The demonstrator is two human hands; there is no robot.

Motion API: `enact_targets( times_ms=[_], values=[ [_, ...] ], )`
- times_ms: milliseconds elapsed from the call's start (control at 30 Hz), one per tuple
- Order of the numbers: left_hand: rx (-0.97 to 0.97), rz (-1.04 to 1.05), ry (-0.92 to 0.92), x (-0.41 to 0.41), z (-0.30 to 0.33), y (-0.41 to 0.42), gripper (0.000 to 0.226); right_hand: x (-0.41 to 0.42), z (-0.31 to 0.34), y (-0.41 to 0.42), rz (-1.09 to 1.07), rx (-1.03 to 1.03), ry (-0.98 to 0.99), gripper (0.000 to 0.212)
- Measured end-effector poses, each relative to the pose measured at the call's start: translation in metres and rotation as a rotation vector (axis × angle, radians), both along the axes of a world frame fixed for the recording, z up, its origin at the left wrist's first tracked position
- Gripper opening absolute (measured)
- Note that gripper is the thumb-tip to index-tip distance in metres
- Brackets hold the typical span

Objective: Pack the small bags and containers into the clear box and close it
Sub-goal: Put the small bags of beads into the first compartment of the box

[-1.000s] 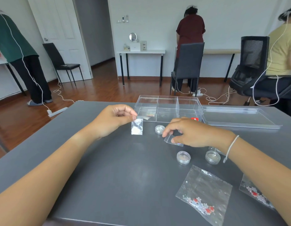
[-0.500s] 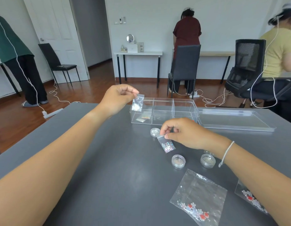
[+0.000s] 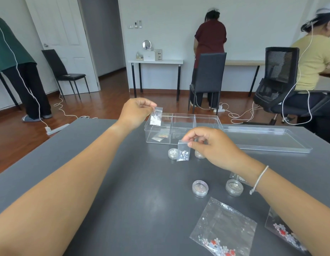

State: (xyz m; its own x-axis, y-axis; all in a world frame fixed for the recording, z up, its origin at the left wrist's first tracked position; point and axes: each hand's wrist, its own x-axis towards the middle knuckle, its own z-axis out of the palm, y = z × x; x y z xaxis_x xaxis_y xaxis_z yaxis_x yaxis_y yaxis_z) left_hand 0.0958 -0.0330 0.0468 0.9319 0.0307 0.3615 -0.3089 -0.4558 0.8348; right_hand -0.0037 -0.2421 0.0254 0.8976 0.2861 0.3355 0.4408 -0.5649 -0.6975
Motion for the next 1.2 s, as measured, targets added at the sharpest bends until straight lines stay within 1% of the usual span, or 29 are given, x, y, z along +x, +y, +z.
enact_targets(
  times_ms=[200, 333, 433, 600, 700, 800, 933, 1033, 1100, 1200],
  values=[
    [0.239, -0.054, 0.129, 0.002, -0.005, 0.001, 0.012, 0.000, 0.000, -0.001, -0.016, 0.062, -0.047, 0.034],
    [0.422, -0.096, 0.147, 0.003, 0.004, 0.001, 0.014, 0.003, 0.001, -0.002, -0.046, 0.040, -0.084, 0.037],
    [0.564, -0.113, 0.147, 0.002, 0.010, -0.001, 0.016, 0.003, 0.000, -0.003, -0.030, 0.017, -0.084, 0.037],
    [0.755, -0.093, 0.147, 0.002, 0.015, -0.006, 0.020, 0.002, 0.001, -0.004, -0.023, -0.004, -0.072, 0.038],
    [0.829, -0.060, 0.139, -0.001, 0.014, -0.007, 0.017, 0.001, 0.000, -0.004, -0.023, -0.005, -0.075, 0.039],
    [0.805, -0.035, 0.119, -0.006, 0.012, -0.006, 0.020, 0.002, 0.000, -0.004, -0.030, 0.005, -0.078, 0.040],
    [0.679, -0.012, -0.020, -0.015, 0.005, 0.003, 0.023, 0.006, 0.003, -0.002, -0.050, 0.034, -0.076, 0.036],
    [0.564, -0.027, -0.089, -0.021, -0.007, 0.015, 0.024, 0.013, 0.012, 0.003, -0.065, 0.107, -0.097, 0.028],
    [0.512, -0.079, -0.077, -0.023, -0.016, 0.022, 0.030, 0.020, 0.021, 0.008, -0.076, 0.145, -0.116, 0.019],
    [0.437, -0.131, -0.007, -0.025, -0.027, 0.031, 0.041, 0.035, 0.035, 0.019, -0.111, 0.126, -0.138, 0.018]
  ],
)
